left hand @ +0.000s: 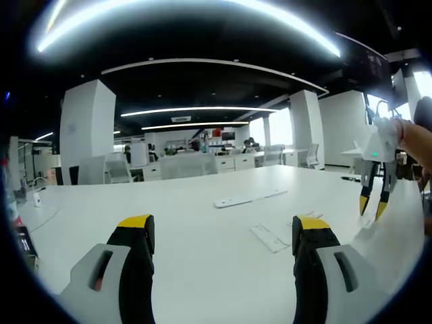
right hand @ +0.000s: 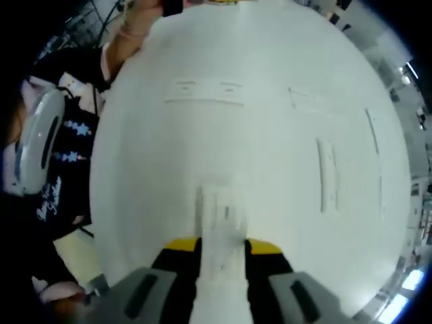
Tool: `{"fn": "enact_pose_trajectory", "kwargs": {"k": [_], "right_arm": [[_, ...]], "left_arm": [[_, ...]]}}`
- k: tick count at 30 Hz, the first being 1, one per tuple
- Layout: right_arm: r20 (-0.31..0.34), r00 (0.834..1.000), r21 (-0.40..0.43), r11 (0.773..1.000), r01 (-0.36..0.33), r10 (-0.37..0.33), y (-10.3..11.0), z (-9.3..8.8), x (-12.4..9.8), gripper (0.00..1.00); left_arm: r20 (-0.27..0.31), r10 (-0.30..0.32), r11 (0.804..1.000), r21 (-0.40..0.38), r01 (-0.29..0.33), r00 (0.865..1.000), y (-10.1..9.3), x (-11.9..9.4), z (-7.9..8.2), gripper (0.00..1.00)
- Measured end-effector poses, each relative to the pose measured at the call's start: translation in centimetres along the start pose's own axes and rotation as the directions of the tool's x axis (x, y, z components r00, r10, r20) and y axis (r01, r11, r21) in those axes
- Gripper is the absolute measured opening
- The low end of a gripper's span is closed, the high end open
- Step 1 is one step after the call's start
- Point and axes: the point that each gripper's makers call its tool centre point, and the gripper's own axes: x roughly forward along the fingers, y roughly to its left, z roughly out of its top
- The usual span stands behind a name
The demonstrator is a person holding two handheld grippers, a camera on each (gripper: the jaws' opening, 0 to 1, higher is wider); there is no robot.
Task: Locate the socket holder cover, grip the socket holder cover, clip it into the socket holder slot.
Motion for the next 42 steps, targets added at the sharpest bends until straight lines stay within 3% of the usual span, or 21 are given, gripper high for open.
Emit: {"fn": "enact_pose_trajectory", "kwargs": {"k": [19, 33, 42], "right_arm": [[-0.016, 1.0, 0.045, 0.999, 0.025, -0.024, -3.9, -4.5, -1.1, 0.28], [-0.016, 1.0, 0.068, 0.998, 0.007, -0.006, -6.2, -6.1, -1.3, 0.28], [-0.051, 0.999, 0.058, 0.998, 0.012, -0.009, -7.7, -6.9, -0.7, 0.28]], "left_arm": [[0.0, 0.003, 1.0, 0.002, -0.003, 1.0, 0.1, 0.0, 0.1, 0.82], [-0.006, 0.007, 1.0, 0.006, -0.007, 1.0, 0.2, -0.1, 0.0, 0.82], [-0.003, 0.007, 1.0, 0.007, -0.007, 1.0, 0.1, -0.1, 0.0, 0.82]]}}
